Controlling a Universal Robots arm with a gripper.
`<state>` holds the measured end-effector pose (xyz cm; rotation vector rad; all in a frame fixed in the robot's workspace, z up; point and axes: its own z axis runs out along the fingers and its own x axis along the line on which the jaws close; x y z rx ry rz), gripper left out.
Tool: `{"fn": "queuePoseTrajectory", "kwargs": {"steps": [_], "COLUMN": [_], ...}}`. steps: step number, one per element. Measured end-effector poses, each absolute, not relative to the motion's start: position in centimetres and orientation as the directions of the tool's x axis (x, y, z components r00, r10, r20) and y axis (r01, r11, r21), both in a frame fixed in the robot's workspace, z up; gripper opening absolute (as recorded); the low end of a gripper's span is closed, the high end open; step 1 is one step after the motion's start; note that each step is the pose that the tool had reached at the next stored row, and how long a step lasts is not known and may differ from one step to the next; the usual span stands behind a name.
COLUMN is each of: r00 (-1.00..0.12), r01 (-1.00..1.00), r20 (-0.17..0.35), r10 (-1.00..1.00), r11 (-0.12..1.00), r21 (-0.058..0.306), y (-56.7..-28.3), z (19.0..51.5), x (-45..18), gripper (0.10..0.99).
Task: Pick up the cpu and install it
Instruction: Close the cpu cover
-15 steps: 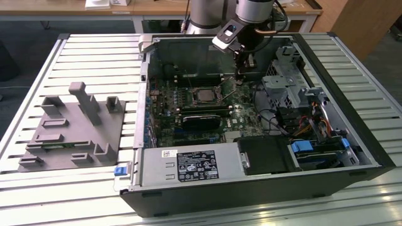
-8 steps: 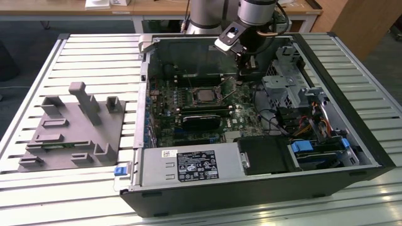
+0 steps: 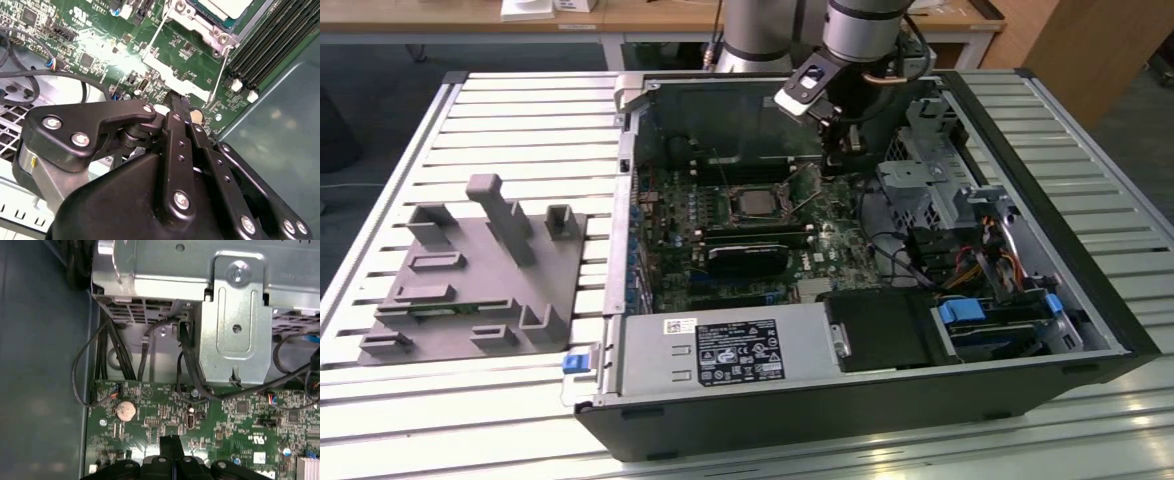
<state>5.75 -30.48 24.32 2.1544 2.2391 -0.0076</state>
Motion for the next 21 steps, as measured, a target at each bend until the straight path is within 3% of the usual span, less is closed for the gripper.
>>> {"fn": "queuePoseTrajectory", "kwargs": {"steps": [21], "r00": [-0.038], "r01": [0.999], "r20": [-0.027], "r10": [0.999], "r11": [0.039], "r21": [0.020], "y": [-30.5], "z": [23.4], "x": [1.6], "gripper": [0.106]}}
